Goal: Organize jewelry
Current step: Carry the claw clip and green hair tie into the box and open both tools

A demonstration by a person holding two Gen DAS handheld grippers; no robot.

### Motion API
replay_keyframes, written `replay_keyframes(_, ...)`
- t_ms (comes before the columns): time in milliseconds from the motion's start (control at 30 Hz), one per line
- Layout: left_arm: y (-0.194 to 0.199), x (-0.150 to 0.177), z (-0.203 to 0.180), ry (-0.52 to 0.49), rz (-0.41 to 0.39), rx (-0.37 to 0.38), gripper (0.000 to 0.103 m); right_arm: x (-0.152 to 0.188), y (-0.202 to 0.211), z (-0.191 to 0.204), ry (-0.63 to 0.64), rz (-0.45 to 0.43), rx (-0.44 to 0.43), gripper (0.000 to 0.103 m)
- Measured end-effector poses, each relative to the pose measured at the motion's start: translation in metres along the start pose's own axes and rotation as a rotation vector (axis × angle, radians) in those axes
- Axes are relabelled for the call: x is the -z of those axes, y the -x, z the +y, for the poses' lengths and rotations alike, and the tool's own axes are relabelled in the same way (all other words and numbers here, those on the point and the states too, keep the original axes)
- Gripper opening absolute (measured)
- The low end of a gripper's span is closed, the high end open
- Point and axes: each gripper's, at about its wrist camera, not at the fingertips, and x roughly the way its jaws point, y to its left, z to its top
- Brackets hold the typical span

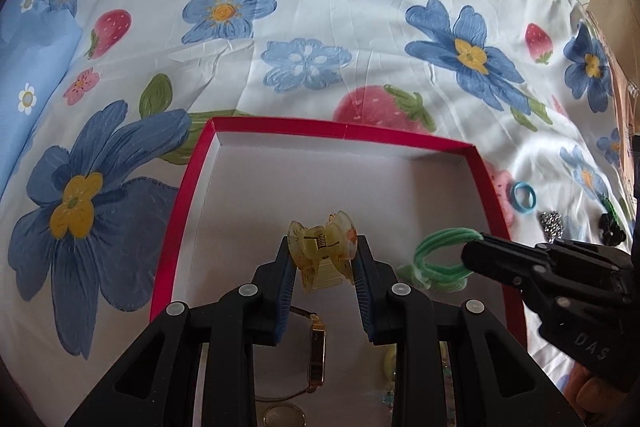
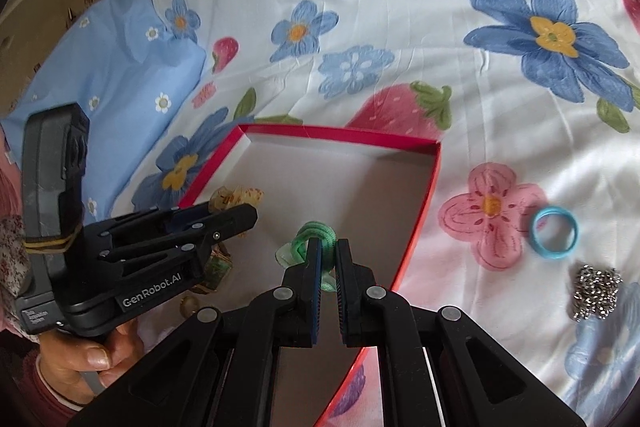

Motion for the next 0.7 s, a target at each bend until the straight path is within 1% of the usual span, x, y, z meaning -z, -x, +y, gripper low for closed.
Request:
replay_keyframes(133,-0.008,0.0,-0.001,-0.007,0.025,-0.006,0.028,0.002,-0.011,0.001,0.016,0.027,0.018,0.006)
replay_keyframes(233,-0.01,-0.001,-0.002,-0.012,0.027,-0.008,0.028,0.002,-0.013,0.003,0.029,0.03,0.028,0.007)
replay_keyframes(367,-0.013,-0.001,-0.002,-0.016,0.036,-0.014,0.028,0.0,-0.015,0.005,0.044,0.036,0.035,0.01)
replay_keyframes(600,-0.014,0.0,-0.001,-0.008,0.041,-0.019,0.029,-0.001,-0.017,0.006,0.047,0.041,0.034,0.011)
replay_keyframes(667,-0.014,0.0,0.0,-0.002,0.044,-0.019,0.029,-0.001,-0.016,0.006,0.036,0.037,0.02,0.015)
replay_keyframes(700,-0.014,0.0,0.001,0.001,0.043,-0.023,0.032,-0.001,-0.016,0.005,0.034,0.035,0.017,0.016)
